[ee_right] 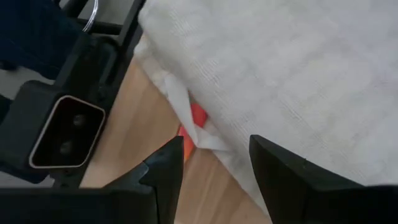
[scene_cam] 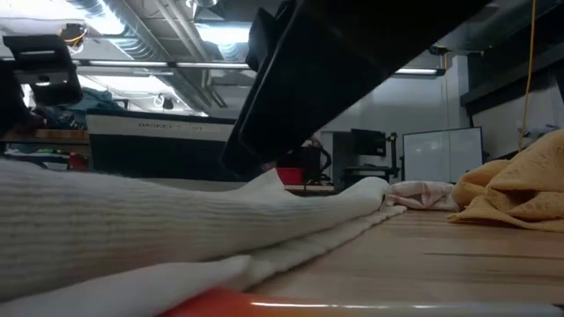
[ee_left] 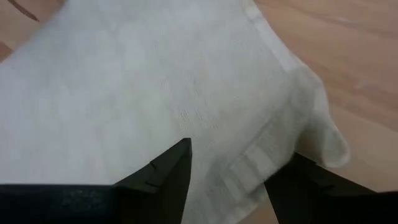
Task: Fold towel
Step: Fold the left white patterned towel
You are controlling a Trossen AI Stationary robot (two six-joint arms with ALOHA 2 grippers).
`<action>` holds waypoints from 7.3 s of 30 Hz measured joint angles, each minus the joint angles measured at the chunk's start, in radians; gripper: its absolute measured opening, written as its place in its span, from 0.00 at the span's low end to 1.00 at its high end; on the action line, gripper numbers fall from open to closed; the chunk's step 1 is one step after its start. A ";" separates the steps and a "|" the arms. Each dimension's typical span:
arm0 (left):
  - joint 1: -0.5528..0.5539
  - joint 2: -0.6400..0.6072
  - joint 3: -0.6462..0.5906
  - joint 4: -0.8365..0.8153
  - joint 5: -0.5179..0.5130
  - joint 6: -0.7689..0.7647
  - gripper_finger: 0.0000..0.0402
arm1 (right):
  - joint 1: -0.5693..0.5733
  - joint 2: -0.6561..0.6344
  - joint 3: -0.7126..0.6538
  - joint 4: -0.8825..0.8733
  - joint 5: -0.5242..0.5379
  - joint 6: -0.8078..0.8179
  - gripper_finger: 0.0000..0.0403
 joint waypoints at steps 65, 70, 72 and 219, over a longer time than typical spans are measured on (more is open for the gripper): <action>-0.084 -0.001 0.127 -0.484 -0.119 -0.152 0.44 | -0.003 0.101 0.001 0.013 0.124 -0.066 0.46; -0.084 -0.001 0.123 -0.483 -0.124 -0.182 0.44 | -0.006 0.101 0.000 0.012 0.125 -0.066 0.46; -0.084 -0.001 0.123 -0.509 -0.132 -0.217 0.44 | -0.006 0.101 0.000 0.012 0.126 -0.066 0.46; 0.324 -0.129 0.039 -0.221 -0.035 -1.263 0.15 | 0.052 0.103 0.192 0.233 -0.118 1.261 0.14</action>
